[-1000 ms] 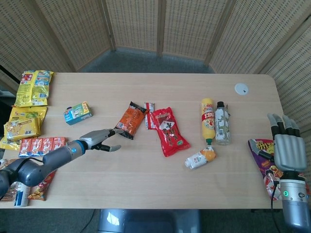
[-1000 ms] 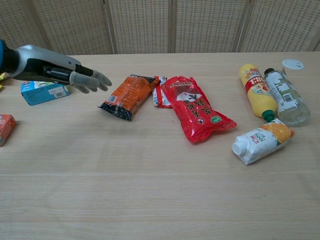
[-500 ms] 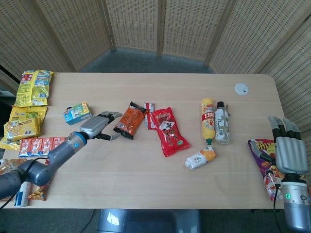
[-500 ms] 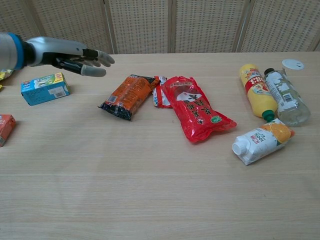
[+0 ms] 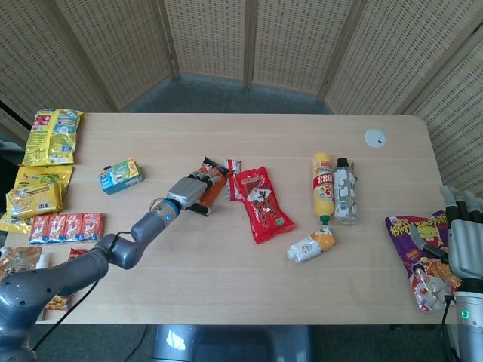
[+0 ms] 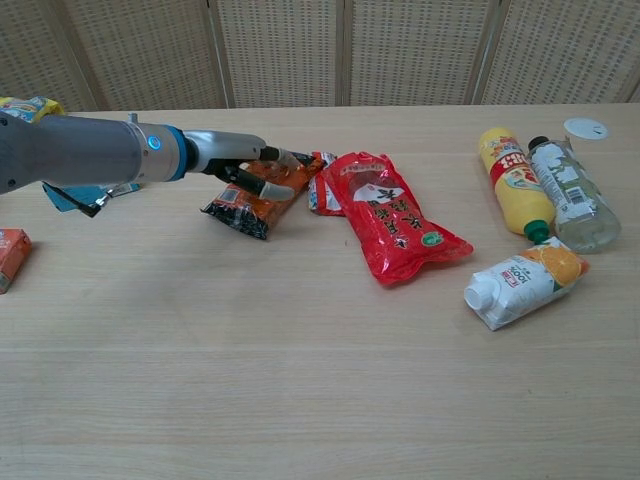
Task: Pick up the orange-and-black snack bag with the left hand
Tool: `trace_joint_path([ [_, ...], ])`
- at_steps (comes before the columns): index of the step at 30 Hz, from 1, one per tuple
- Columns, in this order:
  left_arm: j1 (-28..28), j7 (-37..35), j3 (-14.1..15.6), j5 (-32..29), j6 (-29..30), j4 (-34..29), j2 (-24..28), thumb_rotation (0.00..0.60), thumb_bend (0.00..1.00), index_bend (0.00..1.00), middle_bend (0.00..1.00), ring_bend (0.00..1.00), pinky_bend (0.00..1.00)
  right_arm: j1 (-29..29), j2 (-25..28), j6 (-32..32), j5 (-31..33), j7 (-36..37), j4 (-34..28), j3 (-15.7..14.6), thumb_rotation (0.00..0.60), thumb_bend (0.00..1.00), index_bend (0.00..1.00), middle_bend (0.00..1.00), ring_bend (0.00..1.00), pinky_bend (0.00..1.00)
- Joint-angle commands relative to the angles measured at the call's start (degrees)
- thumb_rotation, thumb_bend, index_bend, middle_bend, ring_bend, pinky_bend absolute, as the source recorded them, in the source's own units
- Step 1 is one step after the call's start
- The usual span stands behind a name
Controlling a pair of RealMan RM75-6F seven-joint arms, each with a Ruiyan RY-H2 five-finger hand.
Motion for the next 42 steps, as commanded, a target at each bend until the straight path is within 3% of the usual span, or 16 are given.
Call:
trace_joint_path([
  [1,-0.9,-0.4,0.9,0.3,-1.9,0.6,-0.1,0.214,0.37,0.00,0.00,0.00,0.00,-0.1,0.1,0.0,0.0,0.3,0.1,0.1,0.147,0.32,0.00,0.06,0.00,0.03],
  [8,1.6,-0.3,3.3,-0.8,-2.8,-8.2,7.2,0.214,0.37,0.00,0.00,0.00,0.00,0.3,-0.4,-0.9,-0.2,0.5,0.6,0.4,0.148,0.32,0.00,0.06,0.00,0.03],
  [17,5.2,0.0,7.1,-2.4,-1.1,-28.6,20.8,0.216,0.37,0.00,0.00,0.00,0.00,0.9,-1.1,-1.2,-0.5,-0.4,0.1,0.8,0.144,0.32,0.00,0.06,0.00,0.03],
  [20,6.2,1.1,7.9,-2.4,1.8,-33.1,23.8,0.215,0.37,0.00,0.00,0.00,0.00,1.1,-1.4,-1.5,-0.7,-0.6,0.0,0.9,0.143,0.32,0.00,0.06,0.00,0.03],
  [24,9.7,2.4,6.5,-2.1,12.8,-37.9,25.7,0.235,0.37,0.00,0.00,0.00,0.00,1.4,-1.6,-1.9,-1.0,-0.6,-0.2,0.9,0.150,0.32,0.00,0.06,0.00,0.03],
  [26,11.2,5.4,6.6,-2.6,18.3,-39.3,25.9,0.291,0.37,0.00,0.00,0.00,0.00,1.4,-1.5,-1.9,-1.2,-0.6,-0.1,0.9,0.145,0.32,0.00,0.06,0.00,0.03],
  [30,12.8,17.4,8.6,-9.7,26.4,-43.8,25.7,0.420,0.37,0.00,0.00,0.00,0.00,1.4,-1.6,-2.4,-1.5,0.2,0.2,0.8,0.146,0.32,0.00,0.06,0.00,0.03],
  [36,12.0,33.3,9.0,-21.7,37.2,-46.6,20.2,0.497,0.37,0.00,0.00,0.00,0.00,1.3,-1.9,-2.9,-2.1,1.7,0.9,0.5,0.146,0.32,0.00,0.06,0.00,0.03],
  [42,10.9,39.3,8.2,-27.1,40.1,-43.9,14.7,0.520,0.38,0.00,0.00,0.00,0.00,0.3,-1.1,-2.1,-2.6,3.3,0.9,0.4,0.146,0.32,0.00,0.06,0.00,0.03],
])
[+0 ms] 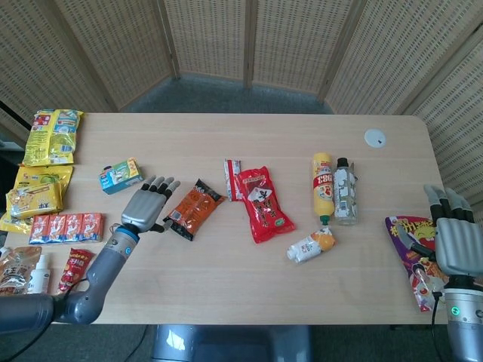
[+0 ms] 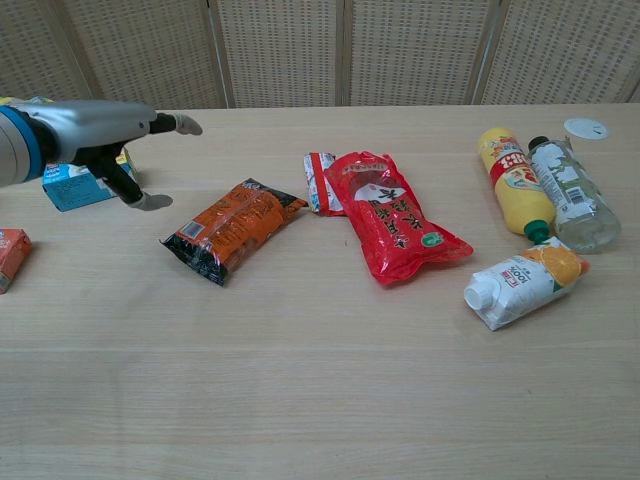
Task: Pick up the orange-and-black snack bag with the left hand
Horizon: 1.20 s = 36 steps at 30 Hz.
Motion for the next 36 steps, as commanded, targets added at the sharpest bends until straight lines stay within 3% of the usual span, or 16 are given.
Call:
trace_joint_path([
  [1,-0.4,2.7,-0.5,-4.0,1.4,2.1,-4.7,0.520,0.38,0.00,0.00,0.00,0.00,-0.4,0.4,0.3,-0.2,0.6,-0.1,-0.1,0.143,0.32,0.00,0.06,0.00,0.03],
  [15,-0.3,-4.5,-4.9,-4.3,-4.7,16.4,-16.2,0.524,0.38,0.00,0.00,0.00,0.00,-1.3,1.6,-0.6,0.1,2.4,-0.6,-0.5,0.145,0.32,0.00,0.06,0.00,0.03],
  [27,-0.4,-7.4,-6.8,-3.7,-7.9,25.0,-22.7,0.526,0.38,0.00,0.00,0.00,0.00,-1.9,2.5,-1.2,0.6,4.7,-1.0,-0.4,0.144,0.32,0.00,0.07,0.00,0.03],
  [30,-0.1,-7.6,-6.7,-3.0,-7.9,26.9,-23.7,0.530,0.46,0.00,0.00,0.00,0.00,-2.1,2.8,-1.3,0.8,5.3,-1.1,-0.4,0.139,0.32,0.00,0.07,0.00,0.03],
  [33,0.5,-7.9,-6.9,-3.1,-8.1,27.8,-24.5,0.565,0.59,0.00,0.00,0.00,0.02,-2.5,3.1,-1.1,0.7,6.4,-1.3,-0.4,0.140,0.32,0.00,0.07,0.00,0.04],
  [36,0.7,-7.1,-6.8,-3.0,-7.8,28.4,-25.0,0.599,0.76,0.01,0.00,0.01,0.15,-2.7,3.3,-1.0,0.2,7.4,-1.2,-0.4,0.142,0.32,0.00,0.08,0.00,0.04],
])
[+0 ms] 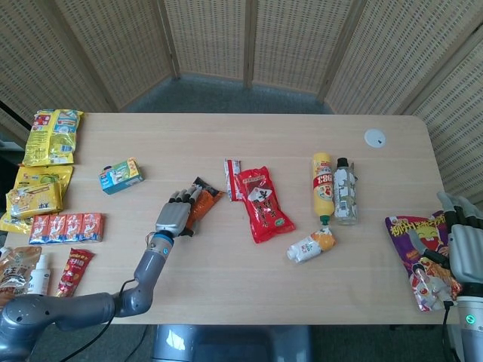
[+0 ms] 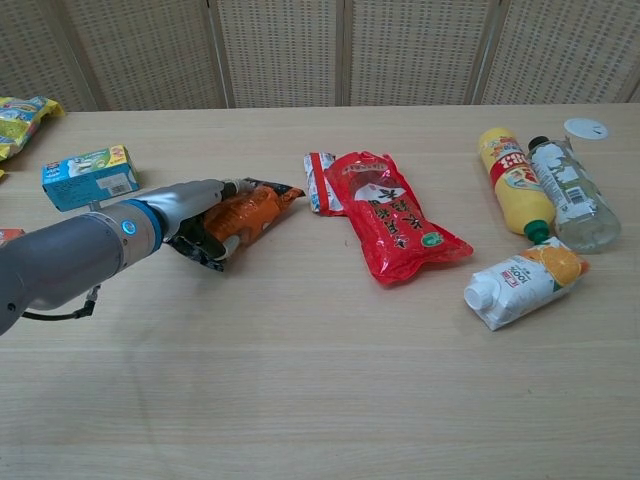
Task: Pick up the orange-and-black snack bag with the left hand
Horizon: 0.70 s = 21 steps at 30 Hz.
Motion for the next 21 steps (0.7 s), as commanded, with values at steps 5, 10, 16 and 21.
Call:
trace_joint_path([
  [5,0.6,0.5,-1.1,0.9,1.8,1.8,-1.6,0.600,0.93,0.30,0.17,0.34,0.57,-0.4,0.5,0.0,-0.5,1.7,-0.4,0.2,0.141,0.32,0.00,0.08,0.00,0.05],
  [10,1.1,-1.5,-3.3,2.8,3.3,1.7,-1.7,0.600,0.97,0.61,0.43,0.62,0.81,-0.5,0.7,0.0,-0.4,1.6,-0.5,0.2,0.142,0.32,0.00,0.08,0.00,0.05],
  [16,2.2,-4.6,-6.7,6.2,5.9,-4.9,2.7,0.600,0.97,0.64,0.48,0.65,0.84,0.0,-0.2,-0.5,-0.5,1.1,-0.1,0.2,0.142,0.32,0.00,0.08,0.00,0.05],
  [21,3.5,-4.7,-8.5,11.0,10.4,-15.1,9.9,0.600,0.96,0.65,0.48,0.65,0.83,0.6,-1.2,-1.4,-0.8,1.0,0.8,0.1,0.140,0.32,0.00,0.08,0.00,0.05],
])
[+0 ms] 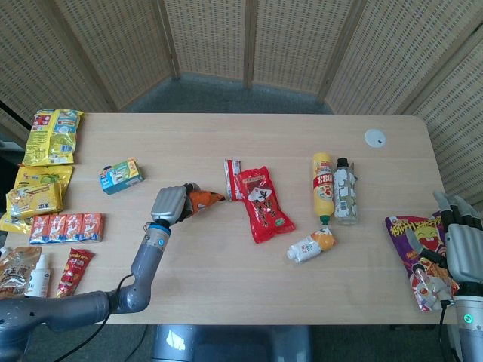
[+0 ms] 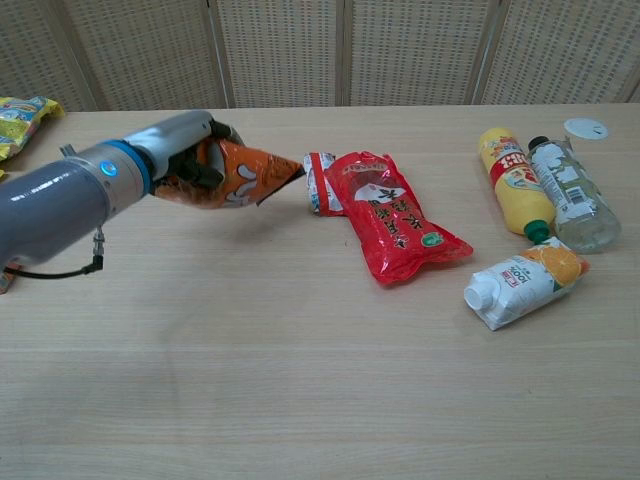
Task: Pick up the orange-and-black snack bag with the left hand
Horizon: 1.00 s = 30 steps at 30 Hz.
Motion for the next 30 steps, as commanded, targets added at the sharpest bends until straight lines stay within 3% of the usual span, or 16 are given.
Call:
trace_joint_path([
  [1,1.5,-0.5,-2.4,4.1,4.2,-9.1,6.7,0.600,0.96,0.65,0.48,0.65,0.83,0.4,-0.6,-0.5,-0.2,-0.1,0.6,-0.1,0.141,0.32,0.00,0.08,0.00,0.05],
  [10,3.8,1.0,-7.4,7.1,9.4,-26.8,20.1,0.600,0.94,0.67,0.48,0.64,0.82,1.6,-2.4,-1.2,-0.8,-1.6,1.8,0.1,0.142,0.32,0.00,0.08,0.00,0.05],
  [15,4.7,4.0,-10.4,5.5,12.6,-35.1,27.0,0.600,0.94,0.67,0.49,0.64,0.82,2.4,-3.9,-1.5,-1.2,-3.1,2.9,0.0,0.143,0.32,0.00,0.08,0.00,0.05],
  [20,5.7,4.8,-11.9,4.1,14.7,-40.2,31.4,0.600,0.94,0.67,0.49,0.64,0.81,2.9,-4.9,-1.7,-1.6,-3.6,3.8,-0.1,0.141,0.32,0.00,0.09,0.00,0.05],
  [30,6.8,4.7,-11.2,3.8,17.6,-45.2,35.2,0.600,0.93,0.67,0.49,0.64,0.81,2.8,-6.1,-0.6,-3.9,-4.2,4.7,-0.7,0.143,0.32,0.00,0.09,0.00,0.05],
])
